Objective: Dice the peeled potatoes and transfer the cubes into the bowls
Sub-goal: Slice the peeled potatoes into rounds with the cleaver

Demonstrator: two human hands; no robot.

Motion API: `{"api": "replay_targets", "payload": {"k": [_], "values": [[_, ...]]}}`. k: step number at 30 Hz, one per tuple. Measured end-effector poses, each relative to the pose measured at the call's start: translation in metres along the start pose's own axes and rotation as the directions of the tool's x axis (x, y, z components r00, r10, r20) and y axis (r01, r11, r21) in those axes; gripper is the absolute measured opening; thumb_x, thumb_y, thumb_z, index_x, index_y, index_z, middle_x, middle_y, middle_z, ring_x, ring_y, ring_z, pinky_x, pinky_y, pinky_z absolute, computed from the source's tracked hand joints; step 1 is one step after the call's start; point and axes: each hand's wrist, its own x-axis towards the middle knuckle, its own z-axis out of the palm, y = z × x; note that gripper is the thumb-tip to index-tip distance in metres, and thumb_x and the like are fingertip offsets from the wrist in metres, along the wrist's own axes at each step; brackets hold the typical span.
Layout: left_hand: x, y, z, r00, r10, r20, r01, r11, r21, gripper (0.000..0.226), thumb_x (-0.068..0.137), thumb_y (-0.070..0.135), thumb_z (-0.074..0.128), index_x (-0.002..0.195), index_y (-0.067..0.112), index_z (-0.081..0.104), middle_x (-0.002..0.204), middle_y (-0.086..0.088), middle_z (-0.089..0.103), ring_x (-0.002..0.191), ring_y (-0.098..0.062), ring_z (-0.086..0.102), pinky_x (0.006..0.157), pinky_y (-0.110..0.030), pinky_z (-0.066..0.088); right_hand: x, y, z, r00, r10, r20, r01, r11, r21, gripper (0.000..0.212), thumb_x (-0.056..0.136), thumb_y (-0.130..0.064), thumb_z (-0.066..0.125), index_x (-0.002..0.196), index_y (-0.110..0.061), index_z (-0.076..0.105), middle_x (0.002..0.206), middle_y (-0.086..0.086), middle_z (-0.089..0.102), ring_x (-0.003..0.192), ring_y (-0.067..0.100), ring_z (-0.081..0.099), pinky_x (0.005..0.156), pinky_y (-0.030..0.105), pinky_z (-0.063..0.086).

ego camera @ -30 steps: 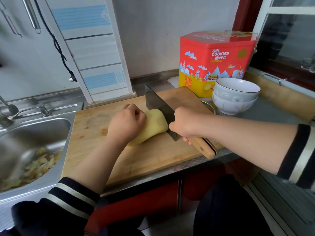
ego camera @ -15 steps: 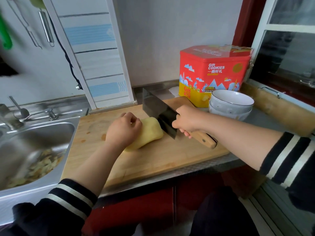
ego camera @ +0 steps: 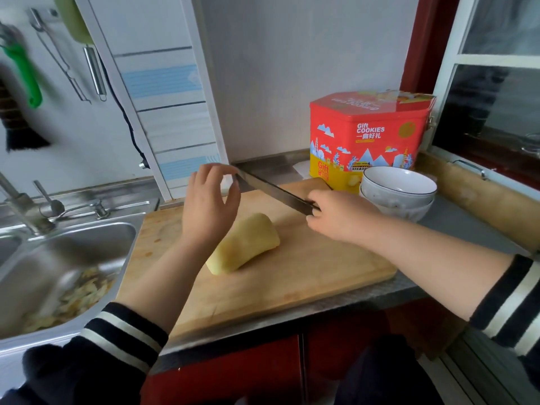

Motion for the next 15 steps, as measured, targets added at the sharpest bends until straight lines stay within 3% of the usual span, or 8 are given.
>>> {"api": "replay_targets", "payload": {"k": [2, 4, 6, 8, 10, 12, 15], "values": [[0.027, 0.012, -0.007, 0.997, 0.078, -0.01, -0.078, 0.997, -0.03, 0.018, 0.094, 0.02, 0.059, 0.111, 0.015, 0.065, 0.116, -0.003, 0.06, 0.108, -0.023, 0.051, 0.086, -0.025, 0.036, -0.008, 0.001, 0.005, 0.996, -0.067, -0.061, 0.056, 0.985, -0.164, 0.02, 0.094, -0.029, 0.048, 0.113, -0.023, 0.053, 0.101, 0.003, 0.063, 0.082, 0.028, 0.054, 0.06, 0.031, 0.039], [0.053, 0.022, -0.007, 0.969, 0.138, 0.204, -0.14, 0.99, -0.007, 0.021, 0.094, 0.029, 0.061, 0.111, 0.019, 0.068, 0.114, 0.0, 0.063, 0.108, -0.02, 0.052, 0.086, -0.027, 0.038, -0.014, 0.005, 0.013, 0.989, -0.122, -0.085, 0.094, 0.956, -0.279, 0.024, 0.095, -0.026, 0.046, 0.119, -0.023, 0.046, 0.102, 0.004, 0.063, 0.087, 0.031, 0.059, 0.06, 0.032, 0.038], [0.07, 0.032, 0.001, 0.844, 0.161, 0.511, -0.203, 0.979, 0.027, 0.034, 0.092, 0.037, 0.064, 0.121, 0.022, 0.065, 0.122, 0.001, 0.063, 0.114, -0.021, 0.054, 0.095, -0.032, 0.042, -0.017, 0.011, 0.023, 0.972, -0.196, -0.131, 0.132, 0.914, -0.384, 0.025, 0.095, -0.02, 0.048, 0.119, -0.021, 0.044, 0.096, 0.004, 0.065, 0.081, 0.032, 0.064, 0.055, 0.032, 0.038], [0.074, 0.044, 0.015, 0.665, 0.108, 0.739, -0.228, 0.972, 0.063, 0.048, 0.09, 0.043, 0.064, 0.134, 0.025, 0.056, 0.137, 0.005, 0.055, 0.125, -0.018, 0.05, 0.107, -0.035, 0.038, -0.018, 0.019, 0.032, 0.951, -0.254, -0.177, 0.142, 0.866, -0.48, 0.034, 0.084, -0.016, 0.066, 0.113, -0.015, 0.049, 0.081, 0.005, 0.065, 0.062, 0.032, 0.064, 0.045, 0.029, 0.035], [0.073, 0.05, 0.031, 0.519, 0.07, 0.852, -0.26, 0.962, 0.08, 0.058, 0.089, 0.047, 0.064, 0.142, 0.028, 0.048, 0.147, 0.005, 0.045, 0.134, -0.017, 0.041, 0.113, -0.038, 0.031, -0.018, 0.024, 0.035, 0.938, -0.281, -0.201, 0.141, 0.843, -0.519, 0.055, 0.056, -0.009, 0.086, 0.1, -0.009, 0.053, 0.06, 0.006, 0.057, 0.038, 0.029, 0.054, 0.037, 0.02, 0.019], [0.073, 0.055, 0.042, 0.418, 0.044, 0.908, -0.263, 0.962, 0.075, 0.066, 0.09, 0.047, 0.063, 0.147, 0.025, 0.04, 0.152, 0.004, 0.039, 0.139, -0.019, 0.037, 0.116, -0.038, 0.027, -0.018, 0.03, 0.036, 0.921, -0.312, -0.233, 0.149, 0.835, -0.529, 0.065, 0.041, 0.0, 0.087, 0.093, -0.007, 0.048, 0.052, 0.007, 0.05, 0.031, 0.027, 0.047, 0.041, 0.016, 0.01], [0.075, 0.061, 0.051, 0.37, 0.032, 0.929, -0.276, 0.958, 0.077, 0.065, 0.094, 0.045, 0.059, 0.15, 0.022, 0.035, 0.154, 0.002, 0.037, 0.139, -0.02, 0.036, 0.115, -0.036, 0.026, -0.02, 0.035, 0.033, 0.916, -0.343, -0.209, 0.175, 0.81, -0.56, 0.064, 0.034, 0.007, 0.085, 0.087, -0.006, 0.051, 0.051, 0.009, 0.047, 0.031, 0.027, 0.046, 0.039, 0.021, 0.019]]}}
